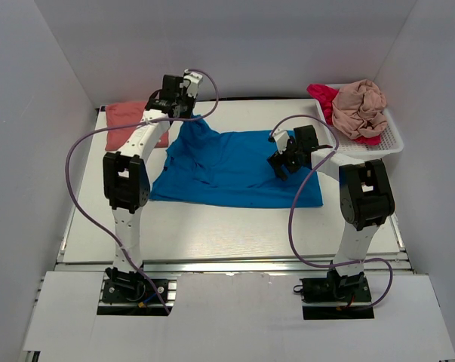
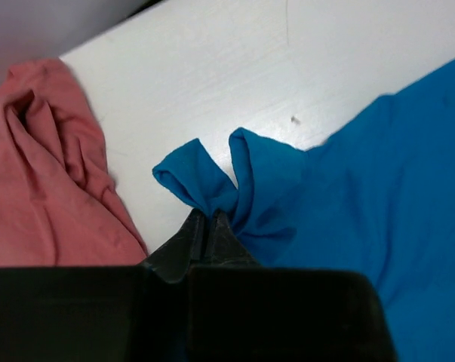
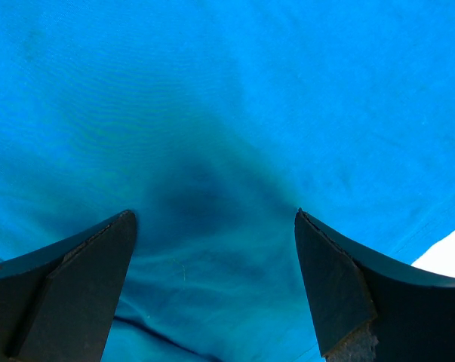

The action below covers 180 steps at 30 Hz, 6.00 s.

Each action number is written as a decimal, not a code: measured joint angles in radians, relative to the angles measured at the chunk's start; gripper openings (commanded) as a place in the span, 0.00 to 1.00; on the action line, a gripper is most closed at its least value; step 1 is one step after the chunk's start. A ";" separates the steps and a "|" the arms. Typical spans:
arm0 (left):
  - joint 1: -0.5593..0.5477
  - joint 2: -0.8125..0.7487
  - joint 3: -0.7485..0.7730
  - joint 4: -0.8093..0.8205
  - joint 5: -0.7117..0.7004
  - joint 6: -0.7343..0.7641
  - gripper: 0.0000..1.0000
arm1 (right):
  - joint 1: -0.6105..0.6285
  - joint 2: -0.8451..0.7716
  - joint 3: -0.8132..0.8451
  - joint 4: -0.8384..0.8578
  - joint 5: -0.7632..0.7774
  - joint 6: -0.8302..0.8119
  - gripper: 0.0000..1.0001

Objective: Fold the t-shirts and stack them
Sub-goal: Grap the side of the flattened tshirt furthest away from the robot with both arms

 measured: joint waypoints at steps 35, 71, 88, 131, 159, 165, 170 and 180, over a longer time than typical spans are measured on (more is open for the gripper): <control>-0.029 -0.504 -0.749 -0.072 0.226 0.084 0.98 | 0.003 0.000 -0.001 0.003 0.039 -0.003 0.89; 0.033 -0.390 -0.723 0.061 0.055 0.072 0.98 | -0.151 0.584 0.907 -0.217 0.121 0.071 0.89; 0.054 -0.389 -0.711 0.066 0.058 0.051 0.98 | -0.168 0.527 0.790 -0.185 0.117 0.172 0.00; 0.054 -0.390 -0.605 -0.289 0.252 0.087 0.92 | -0.129 -0.133 0.247 -0.185 -0.037 0.164 0.00; 0.054 -0.441 -0.835 -0.223 0.343 0.121 0.82 | -0.119 -0.103 0.249 -0.178 -0.035 0.165 0.00; 0.054 -0.449 -0.871 -0.166 0.329 0.129 0.75 | -0.118 -0.102 0.249 -0.178 -0.032 0.165 0.00; 0.057 -0.450 -0.880 -0.126 0.336 0.142 0.71 | -0.117 -0.099 0.249 -0.177 -0.032 0.165 0.00; 0.065 -0.450 -0.881 -0.107 0.367 0.169 0.46 | -0.113 -0.086 0.249 -0.172 -0.024 0.165 0.00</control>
